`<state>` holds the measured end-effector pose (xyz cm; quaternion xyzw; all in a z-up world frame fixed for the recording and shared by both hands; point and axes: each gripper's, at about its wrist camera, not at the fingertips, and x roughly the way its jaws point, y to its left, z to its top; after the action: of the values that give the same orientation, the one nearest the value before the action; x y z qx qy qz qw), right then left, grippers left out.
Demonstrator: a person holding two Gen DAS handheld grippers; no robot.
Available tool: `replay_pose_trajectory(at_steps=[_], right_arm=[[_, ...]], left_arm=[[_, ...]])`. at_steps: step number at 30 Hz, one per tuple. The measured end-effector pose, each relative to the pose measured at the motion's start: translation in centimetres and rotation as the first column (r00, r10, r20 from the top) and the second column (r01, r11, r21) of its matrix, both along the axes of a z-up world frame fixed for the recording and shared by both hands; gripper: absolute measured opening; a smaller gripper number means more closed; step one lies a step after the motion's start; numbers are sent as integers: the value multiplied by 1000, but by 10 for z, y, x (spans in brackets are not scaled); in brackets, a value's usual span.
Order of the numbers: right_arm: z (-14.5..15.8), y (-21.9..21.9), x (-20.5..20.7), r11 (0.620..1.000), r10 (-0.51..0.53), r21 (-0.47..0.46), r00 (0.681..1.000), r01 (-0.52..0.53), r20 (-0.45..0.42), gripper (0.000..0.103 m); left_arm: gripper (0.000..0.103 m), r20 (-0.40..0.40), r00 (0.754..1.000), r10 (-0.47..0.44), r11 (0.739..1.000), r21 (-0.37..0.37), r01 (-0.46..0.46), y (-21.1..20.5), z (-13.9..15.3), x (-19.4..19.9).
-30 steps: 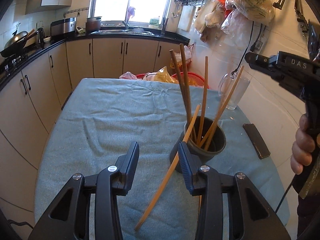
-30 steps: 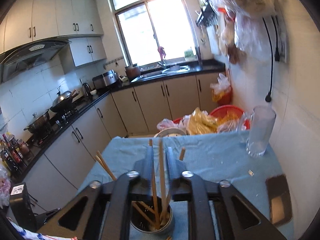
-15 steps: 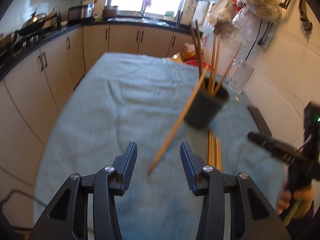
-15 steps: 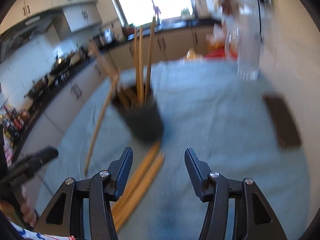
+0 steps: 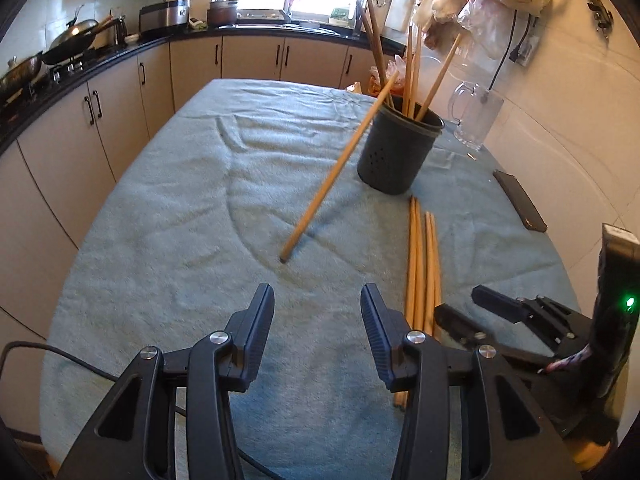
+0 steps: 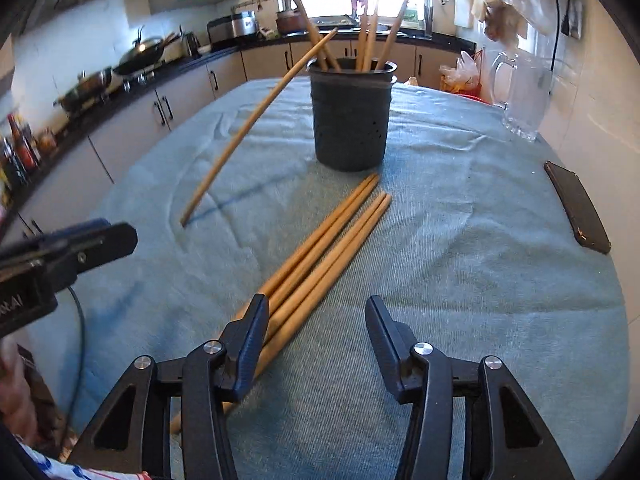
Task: Organize utensils
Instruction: 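Move both open tools back down to the chopstick pile, then close the right tool on one chopstick while the left tool grasps another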
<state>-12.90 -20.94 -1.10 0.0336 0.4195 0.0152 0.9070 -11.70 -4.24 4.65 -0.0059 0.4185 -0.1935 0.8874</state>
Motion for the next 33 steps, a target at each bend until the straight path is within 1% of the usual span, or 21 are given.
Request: replay_pose_trajectory(at_steps=[2,3,7,9,11,14,18,20,23,24,25,28,30,33], right_arm=[[-6,0,2,1000,2,-15,1000,-3,-28,53],[-8,-2,1,1000,1,-9,1000,-1,-27,53],[-13,-20,3,994,-83,-81,995,79,-50,53],[-13,-36,2,989,-139,-64,988,135,-62,53],[-11,-45,-1,984,-171,-69,984,167,-59,53],[-13,-51,-4,985,-169,-44,984,167,-59,53],[-15,-53,-9,986,-161,-34,986,160,-28,53],[-15,-53,-12,987,-161,-26,987,160,-20,54],[-16,-55,-12,987,-158,-3,987,158,-16,54],[-16,-55,-12,988,-157,3,987,157,-15,54],[-16,-55,-11,988,-156,6,988,156,-14,54],[-15,-56,-11,988,-154,12,988,154,-12,55],[-15,-57,-12,988,-154,19,988,154,-10,55],[-16,-57,-12,988,-155,26,988,155,-9,55]], left_arm=[[44,-9,1000,-7,1000,-5,7,-2,-2,-1],[44,-11,1000,-9,1000,-6,9,-4,-3,-2],[44,-12,1000,-26,1000,2,26,-10,-5,-5],[44,-15,999,-42,999,11,43,-16,-9,-5],[43,-24,998,-63,998,22,63,-24,-12,-4],[43,-27,992,-122,992,21,123,-41,-17,-1],[43,-39,979,-199,980,14,199,-61,-21,6],[38,-43,972,-230,972,34,232,-73,-23,9],[24,-70,960,-272,957,83,277,-88,-30,13],[17,-90,957,-274,953,112,283,-92,-34,15],[16,-110,956,-272,949,135,286,-95,-38,17],[14,-147,952,-267,947,145,288,-97,-42,22],[10,-150,955,-257,948,153,279,-96,-44,23],[9,-155,956,-248,947,168,273,-98,-44,24]])
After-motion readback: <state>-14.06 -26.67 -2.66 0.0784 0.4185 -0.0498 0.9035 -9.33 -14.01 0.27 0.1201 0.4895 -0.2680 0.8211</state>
